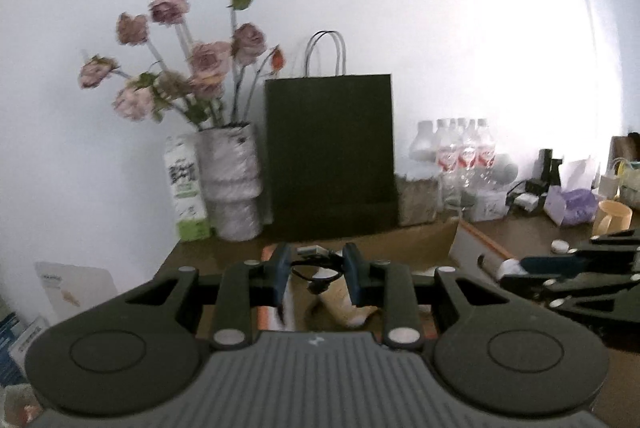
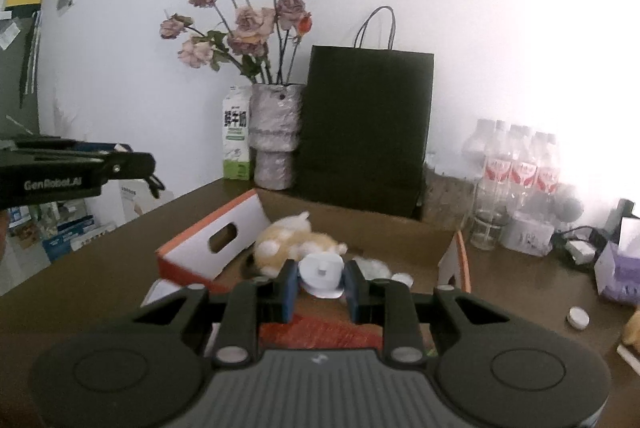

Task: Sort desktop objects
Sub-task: 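Open both tools over the box to drop the cable and cap, then withdraw both tools from the box back toward the table items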

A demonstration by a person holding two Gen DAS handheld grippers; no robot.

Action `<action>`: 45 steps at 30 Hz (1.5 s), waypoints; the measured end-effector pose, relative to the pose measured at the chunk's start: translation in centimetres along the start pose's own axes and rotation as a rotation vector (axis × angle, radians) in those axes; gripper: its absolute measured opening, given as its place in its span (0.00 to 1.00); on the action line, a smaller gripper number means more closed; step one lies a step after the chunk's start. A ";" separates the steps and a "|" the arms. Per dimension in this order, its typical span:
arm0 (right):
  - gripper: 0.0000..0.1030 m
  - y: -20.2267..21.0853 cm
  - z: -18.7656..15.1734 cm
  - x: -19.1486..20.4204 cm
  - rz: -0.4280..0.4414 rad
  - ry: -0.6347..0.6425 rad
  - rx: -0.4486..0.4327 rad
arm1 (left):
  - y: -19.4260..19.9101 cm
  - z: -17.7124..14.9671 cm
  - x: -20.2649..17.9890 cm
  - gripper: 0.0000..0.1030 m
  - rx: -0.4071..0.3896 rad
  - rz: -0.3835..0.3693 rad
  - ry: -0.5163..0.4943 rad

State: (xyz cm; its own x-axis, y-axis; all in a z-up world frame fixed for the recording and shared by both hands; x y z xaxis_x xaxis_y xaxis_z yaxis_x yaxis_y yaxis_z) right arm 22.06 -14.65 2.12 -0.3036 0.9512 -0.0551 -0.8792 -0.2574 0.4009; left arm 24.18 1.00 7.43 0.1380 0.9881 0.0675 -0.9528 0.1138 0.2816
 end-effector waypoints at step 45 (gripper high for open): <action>0.99 -11.8 -3.8 -4.3 0.025 -0.045 0.329 | -11.7 -6.2 -1.6 1.00 0.281 0.037 0.041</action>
Point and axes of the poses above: each gripper's, at about its wrist camera, not at the fingertips, and y roughly against the way its jaws point, x to its left, z to its top, the point moved 10 cm from there along -y, roughly the way its jaws point, and after that the axes turned 1 degree about -z, right-handed, at the moved point
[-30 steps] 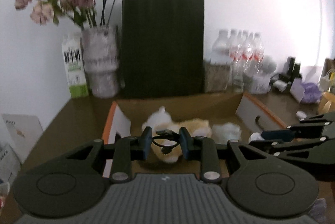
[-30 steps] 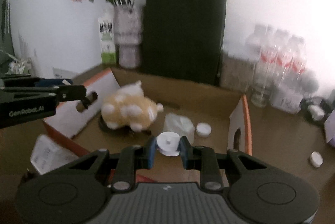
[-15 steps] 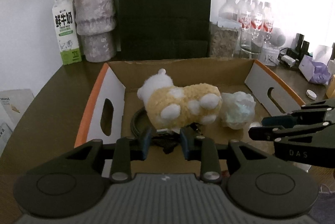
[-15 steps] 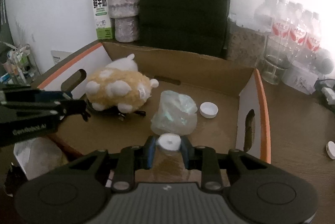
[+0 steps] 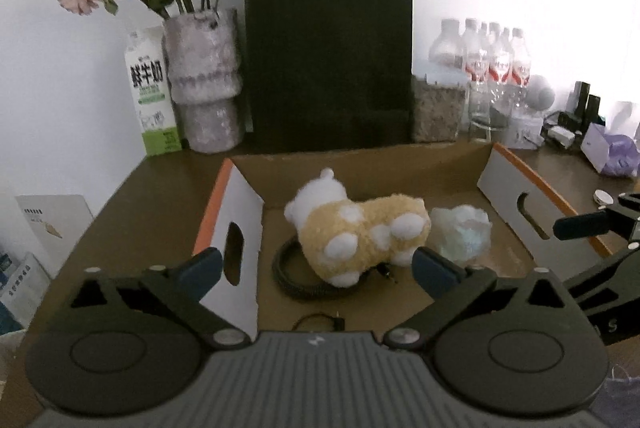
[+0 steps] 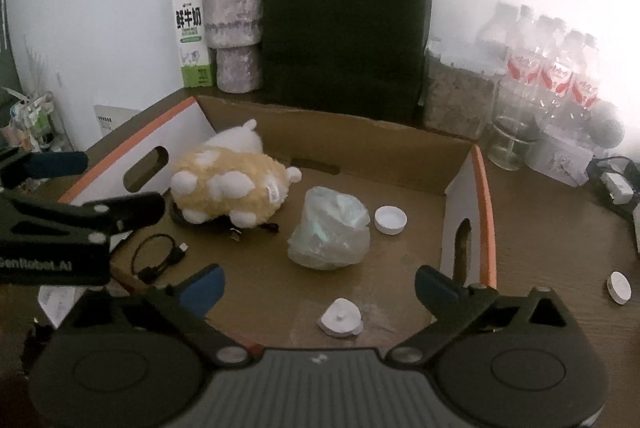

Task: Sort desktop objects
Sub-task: 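Withdraw both tools from the box back toward the table items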

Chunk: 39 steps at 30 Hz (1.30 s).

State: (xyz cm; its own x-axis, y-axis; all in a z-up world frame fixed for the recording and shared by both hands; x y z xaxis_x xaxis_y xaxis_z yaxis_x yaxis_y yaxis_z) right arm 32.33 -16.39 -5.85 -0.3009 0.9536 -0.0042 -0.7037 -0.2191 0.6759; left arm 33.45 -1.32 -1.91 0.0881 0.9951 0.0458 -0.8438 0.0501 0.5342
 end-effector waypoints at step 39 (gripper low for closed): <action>1.00 14.5 -6.2 1.8 -0.061 0.007 -0.228 | 15.6 -2.2 3.7 1.00 -0.243 0.086 0.034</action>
Point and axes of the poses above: each gripper's, at about its wrist camera, not at the fingertips, and y roughly against the way its jaws point, x to its left, z to its top, the point moved 10 cm from there along -y, roughly the way its jaws point, and after that the axes turned 1 degree about -z, right-handed, at the moved point
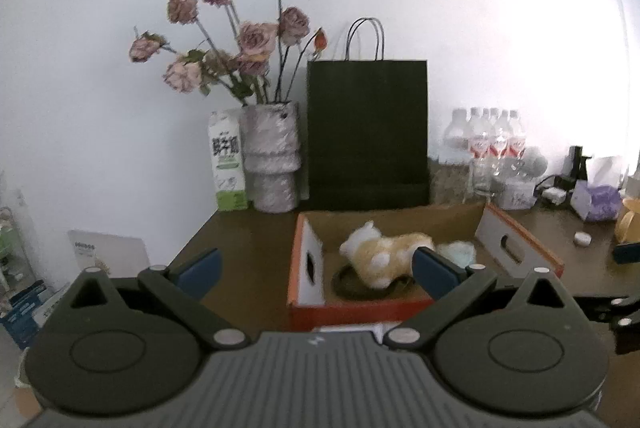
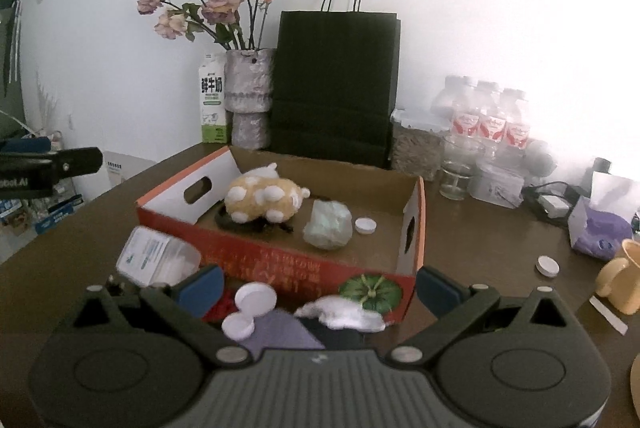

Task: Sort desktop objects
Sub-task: 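Withdraw both tools from the box back toward the table items, then grasp the coiled black cable with the left tool while the right tool grasps a large white cap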

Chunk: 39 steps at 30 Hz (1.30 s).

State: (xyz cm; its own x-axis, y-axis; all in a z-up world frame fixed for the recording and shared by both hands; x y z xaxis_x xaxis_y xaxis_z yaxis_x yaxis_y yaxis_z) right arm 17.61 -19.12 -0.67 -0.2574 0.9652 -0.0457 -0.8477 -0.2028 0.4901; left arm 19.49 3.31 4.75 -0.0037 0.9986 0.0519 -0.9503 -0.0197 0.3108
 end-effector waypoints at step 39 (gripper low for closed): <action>0.63 -4.5 -7.0 8.0 0.091 0.050 0.142 | -2.8 -12.5 0.9 0.96 0.292 -0.008 -0.014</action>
Point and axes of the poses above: each gripper's, at about its wrist camera, not at the fingertips, and y roughly against the way its jaws point, x to its left, z to its top, the point moved 10 cm from there along -y, roughly the way its jaws point, and after that the axes turned 1 degree about -z, right-handed, at the moved point
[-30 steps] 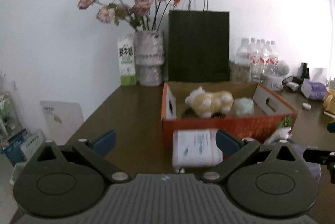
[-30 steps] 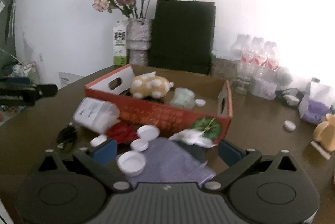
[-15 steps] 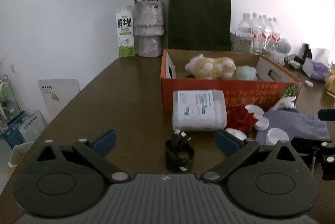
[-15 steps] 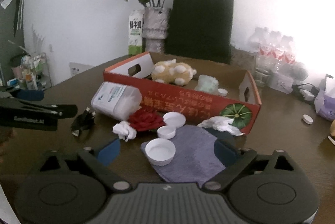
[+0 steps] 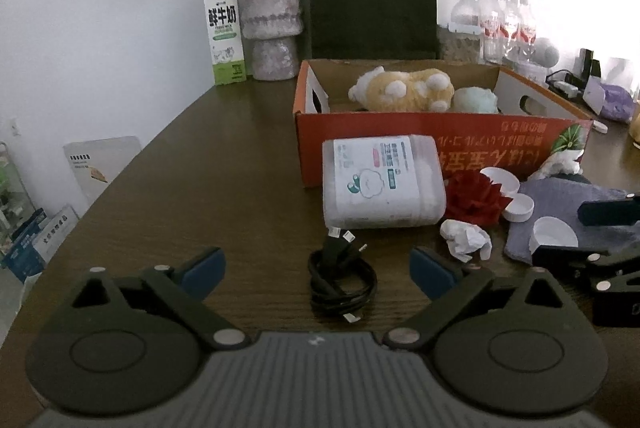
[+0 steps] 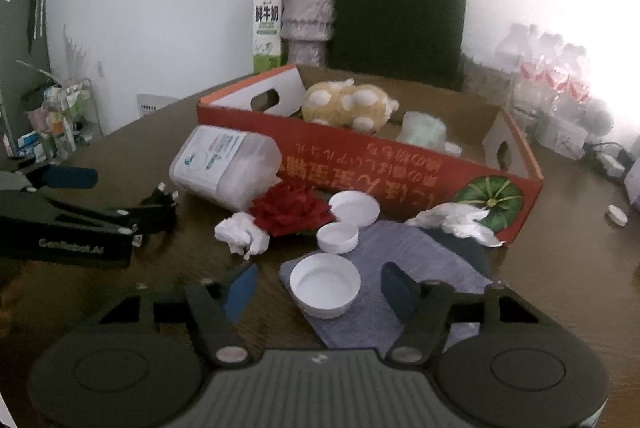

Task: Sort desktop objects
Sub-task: 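Grasp the coiled black cable with the left tool while the right tool grasps a large white cap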

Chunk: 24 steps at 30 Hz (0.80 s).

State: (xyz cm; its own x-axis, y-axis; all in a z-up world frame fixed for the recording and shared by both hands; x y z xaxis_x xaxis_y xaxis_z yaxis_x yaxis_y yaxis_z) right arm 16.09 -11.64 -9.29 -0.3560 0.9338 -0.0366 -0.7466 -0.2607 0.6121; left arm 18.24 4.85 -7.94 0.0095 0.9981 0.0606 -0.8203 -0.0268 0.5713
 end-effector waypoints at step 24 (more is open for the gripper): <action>0.38 -1.3 -0.4 0.2 0.009 -0.006 0.026 | -1.6 -0.9 -1.1 0.38 0.037 -0.065 0.007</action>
State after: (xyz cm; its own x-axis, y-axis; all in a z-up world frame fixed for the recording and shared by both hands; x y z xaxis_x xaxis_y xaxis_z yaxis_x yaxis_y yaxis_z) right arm 16.69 -11.20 -10.41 -0.3590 0.9330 -0.0263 -0.7285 -0.2625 0.6327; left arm 19.08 3.87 -9.66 0.0582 0.9982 0.0171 -0.7966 0.0361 0.6034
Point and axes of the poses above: each gripper's, at about its wrist camera, not at the fingertips, and y roughly against the way its jaws point, x to its left, z to its top, the point moved 10 cm from there along -y, roughly the way its jaws point, and after that the axes turned 1 degree about -z, right-handed, at the moved point
